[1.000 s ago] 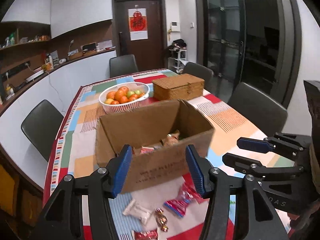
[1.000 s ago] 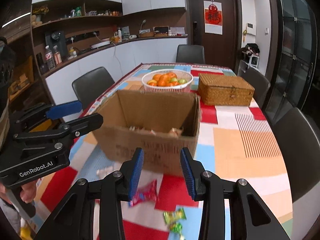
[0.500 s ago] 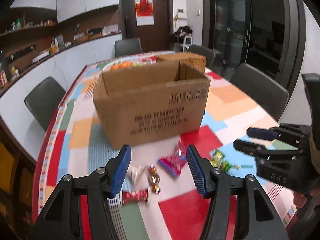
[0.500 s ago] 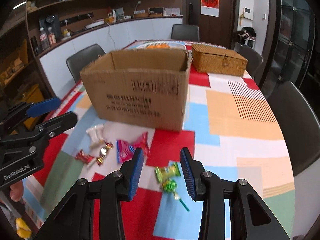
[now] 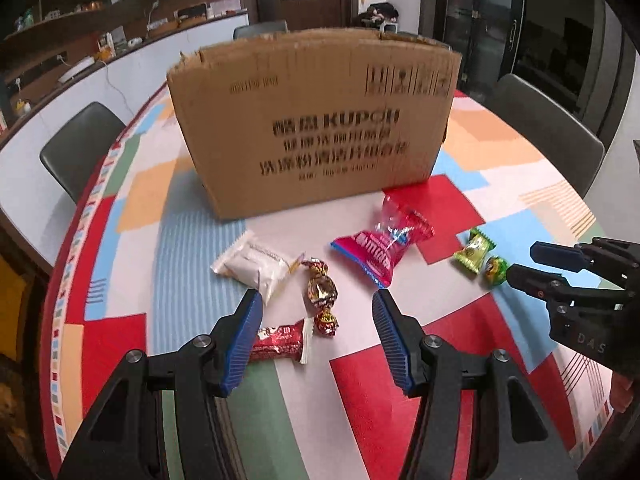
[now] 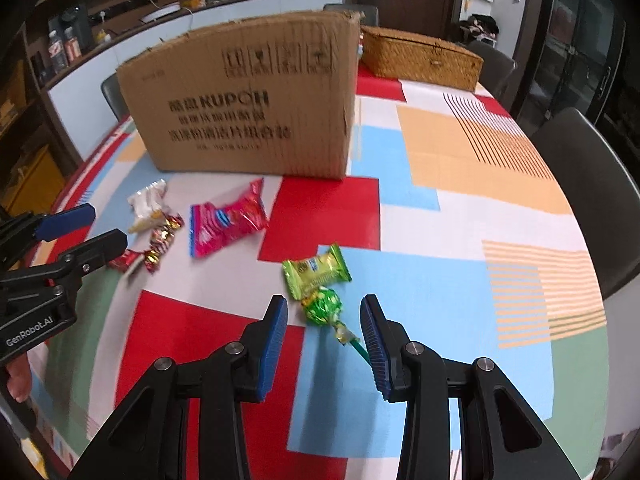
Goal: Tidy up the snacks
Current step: 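Grasp the gold-wrapped candy with the left gripper while the right grasps the green lollipop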
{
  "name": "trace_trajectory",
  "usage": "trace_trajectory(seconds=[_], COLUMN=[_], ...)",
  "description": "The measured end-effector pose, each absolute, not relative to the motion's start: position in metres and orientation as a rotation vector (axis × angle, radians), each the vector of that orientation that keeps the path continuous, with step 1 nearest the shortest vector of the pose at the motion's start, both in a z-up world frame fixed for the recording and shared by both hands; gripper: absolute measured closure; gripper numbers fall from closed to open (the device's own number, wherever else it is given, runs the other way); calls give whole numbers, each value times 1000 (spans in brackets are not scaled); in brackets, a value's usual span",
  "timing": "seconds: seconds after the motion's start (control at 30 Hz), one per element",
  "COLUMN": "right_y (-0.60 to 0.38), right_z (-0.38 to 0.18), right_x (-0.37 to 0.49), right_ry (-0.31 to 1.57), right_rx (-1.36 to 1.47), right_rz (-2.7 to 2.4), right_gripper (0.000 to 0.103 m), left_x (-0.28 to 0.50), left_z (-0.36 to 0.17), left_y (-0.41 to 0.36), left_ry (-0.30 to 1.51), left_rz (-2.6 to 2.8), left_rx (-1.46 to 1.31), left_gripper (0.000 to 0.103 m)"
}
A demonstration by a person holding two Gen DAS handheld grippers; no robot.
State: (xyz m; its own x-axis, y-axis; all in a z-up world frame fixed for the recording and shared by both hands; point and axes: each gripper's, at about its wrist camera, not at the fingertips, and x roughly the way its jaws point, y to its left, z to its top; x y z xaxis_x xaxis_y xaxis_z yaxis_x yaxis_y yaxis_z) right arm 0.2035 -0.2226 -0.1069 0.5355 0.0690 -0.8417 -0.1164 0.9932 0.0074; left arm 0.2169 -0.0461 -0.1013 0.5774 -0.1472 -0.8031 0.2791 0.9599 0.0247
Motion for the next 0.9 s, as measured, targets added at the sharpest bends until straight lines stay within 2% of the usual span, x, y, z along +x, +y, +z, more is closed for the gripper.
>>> trace_trajectory(seconds=[0.2,0.53,0.73,0.9], right_y=[-220,-219,-218,-216], right_z=[-118,-136,-139,-138], right_x=[208,217,219,220], right_ry=[1041,1084,1082,1073], right_rx=[-67,-29,-27,2], right_rz=[121,132,137,153], right_gripper=[64,64,75,76], left_x=[227,246,258,263], left_z=[-114,-125,-135,-140], left_y=[-41,-45,-48,-49], left_ry=[954,970,1003,1022], left_rz=[-252,-278,-291,-299], left_rx=[141,146,126,106], left_gripper=[47,56,64,74])
